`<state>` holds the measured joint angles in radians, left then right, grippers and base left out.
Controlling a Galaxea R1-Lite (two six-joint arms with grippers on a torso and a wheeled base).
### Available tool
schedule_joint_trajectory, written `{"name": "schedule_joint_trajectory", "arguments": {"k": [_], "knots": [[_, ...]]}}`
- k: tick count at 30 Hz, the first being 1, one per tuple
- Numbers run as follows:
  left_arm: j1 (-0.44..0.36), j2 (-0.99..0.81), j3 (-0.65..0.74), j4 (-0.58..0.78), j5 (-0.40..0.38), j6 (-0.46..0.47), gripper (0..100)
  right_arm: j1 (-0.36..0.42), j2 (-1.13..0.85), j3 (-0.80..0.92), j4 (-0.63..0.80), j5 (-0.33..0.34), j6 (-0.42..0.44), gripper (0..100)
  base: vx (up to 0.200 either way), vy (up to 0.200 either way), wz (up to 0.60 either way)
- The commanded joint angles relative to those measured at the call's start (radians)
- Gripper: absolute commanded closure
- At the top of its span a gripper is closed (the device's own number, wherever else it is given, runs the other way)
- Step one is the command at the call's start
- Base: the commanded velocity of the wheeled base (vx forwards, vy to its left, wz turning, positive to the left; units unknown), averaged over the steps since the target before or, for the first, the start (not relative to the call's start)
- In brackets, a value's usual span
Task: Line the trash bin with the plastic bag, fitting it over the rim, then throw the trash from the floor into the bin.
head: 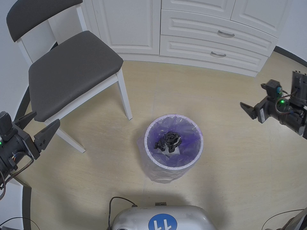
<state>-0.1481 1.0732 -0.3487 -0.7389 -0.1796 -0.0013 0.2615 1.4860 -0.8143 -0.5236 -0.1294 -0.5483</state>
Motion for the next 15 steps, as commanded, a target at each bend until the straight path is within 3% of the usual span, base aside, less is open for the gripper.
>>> {"name": "schedule_joint_trajectory", "arguments": {"k": [1,6,11,15], "knots": [[0.042,-0.141,0.062,-0.002,0.008,-0.036,0,-0.156,-0.426,0.244,0.060,-0.102,0.588,0,0.000,0.000,0.00],[0.142,-0.205,0.073,0.001,0.011,-0.045,0,-0.177,-0.595,0.316,0.062,-0.159,0.639,0,0.000,0.000,0.00],[0.140,-0.386,0.102,0.036,0.006,-0.091,0,-0.271,-0.785,0.411,0.063,-0.148,0.637,0,0.000,0.000,0.00],[0.142,-0.496,0.106,0.127,0.011,-0.092,0,-0.297,-0.920,0.469,0.065,-0.147,0.634,0,0.000,0.000,0.00]]}}
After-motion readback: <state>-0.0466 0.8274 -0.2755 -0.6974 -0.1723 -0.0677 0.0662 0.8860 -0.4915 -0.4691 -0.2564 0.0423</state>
